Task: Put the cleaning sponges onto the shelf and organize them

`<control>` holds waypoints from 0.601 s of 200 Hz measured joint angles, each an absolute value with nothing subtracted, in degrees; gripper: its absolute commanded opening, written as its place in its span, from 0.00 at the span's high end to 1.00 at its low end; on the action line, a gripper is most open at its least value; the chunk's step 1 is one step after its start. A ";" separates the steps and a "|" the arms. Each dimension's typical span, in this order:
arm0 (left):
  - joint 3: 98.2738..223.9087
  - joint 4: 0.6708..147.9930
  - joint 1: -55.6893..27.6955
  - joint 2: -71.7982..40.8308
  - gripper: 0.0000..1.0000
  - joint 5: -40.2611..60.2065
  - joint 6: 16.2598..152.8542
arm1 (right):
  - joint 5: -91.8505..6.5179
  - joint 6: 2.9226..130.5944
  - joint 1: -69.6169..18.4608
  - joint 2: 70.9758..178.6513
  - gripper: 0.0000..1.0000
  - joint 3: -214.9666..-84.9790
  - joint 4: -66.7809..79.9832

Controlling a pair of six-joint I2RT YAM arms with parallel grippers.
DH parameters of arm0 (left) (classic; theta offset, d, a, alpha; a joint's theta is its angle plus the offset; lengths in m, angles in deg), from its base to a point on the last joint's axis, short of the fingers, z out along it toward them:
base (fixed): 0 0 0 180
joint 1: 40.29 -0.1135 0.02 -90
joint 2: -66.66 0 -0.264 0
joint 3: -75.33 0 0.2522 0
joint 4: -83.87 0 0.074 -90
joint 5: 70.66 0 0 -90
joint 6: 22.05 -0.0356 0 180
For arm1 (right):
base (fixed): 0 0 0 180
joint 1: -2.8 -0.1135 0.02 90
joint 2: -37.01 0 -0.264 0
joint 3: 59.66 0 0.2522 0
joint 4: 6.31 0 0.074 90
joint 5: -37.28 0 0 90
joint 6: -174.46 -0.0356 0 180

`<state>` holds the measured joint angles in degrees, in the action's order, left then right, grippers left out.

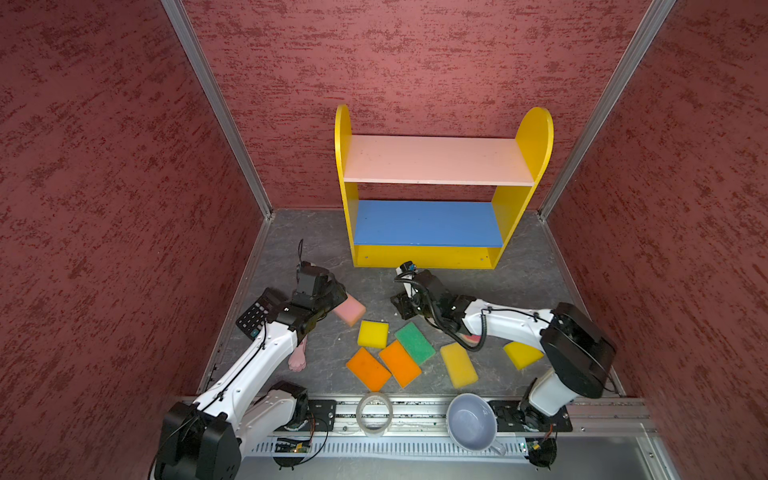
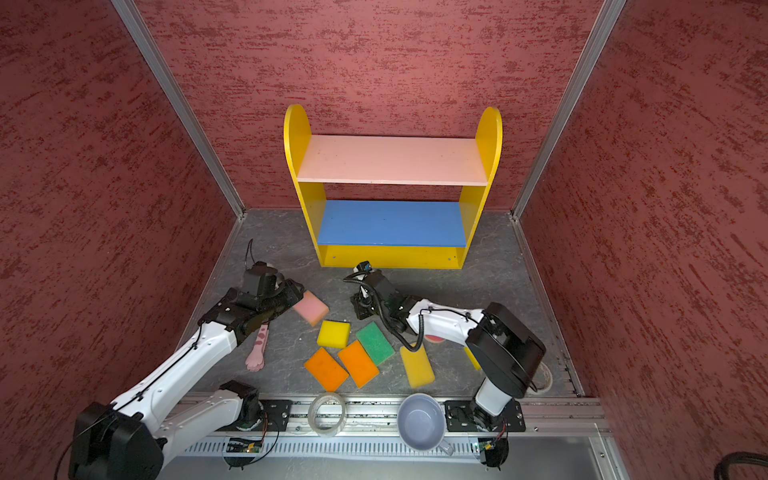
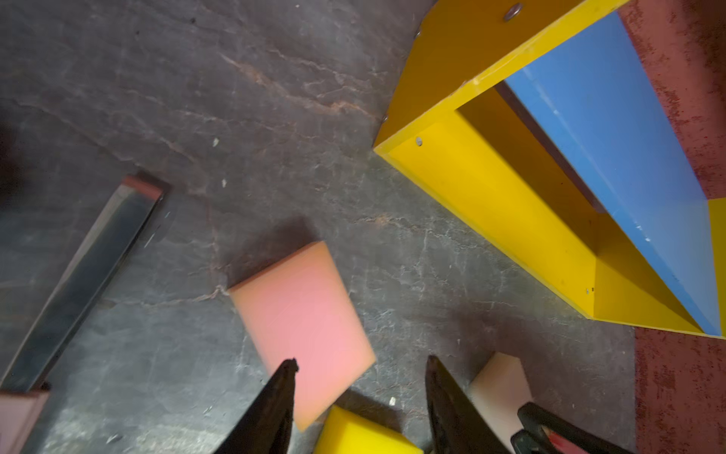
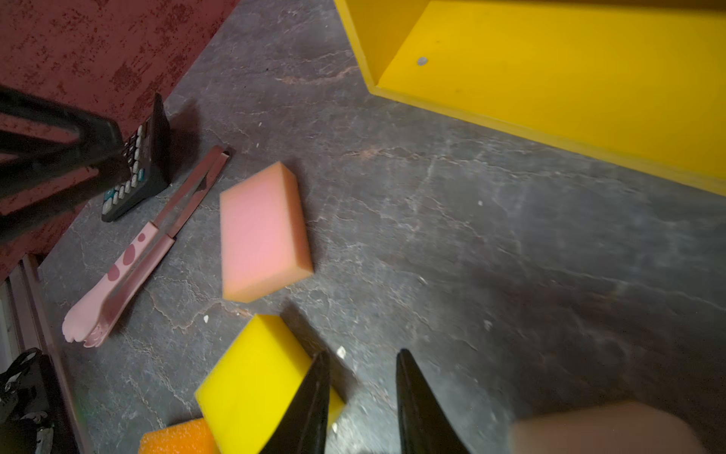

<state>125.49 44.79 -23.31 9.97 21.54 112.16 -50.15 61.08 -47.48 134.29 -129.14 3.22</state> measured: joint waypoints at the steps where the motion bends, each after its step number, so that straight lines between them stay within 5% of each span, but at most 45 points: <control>1: 125.32 44.77 -23.31 10.10 0.48 21.56 112.22 | -50.06 61.08 -47.54 134.46 0.65 -129.34 3.24; 33: 121.23 44.38 -23.73 11.55 0.46 20.49 113.69 | -47.92 61.13 -49.66 141.74 0.50 -135.88 3.18; 120: 113.19 48.48 -22.86 10.91 0.47 18.63 119.74 | -43.40 62.90 -50.67 151.55 0.48 -143.79 3.44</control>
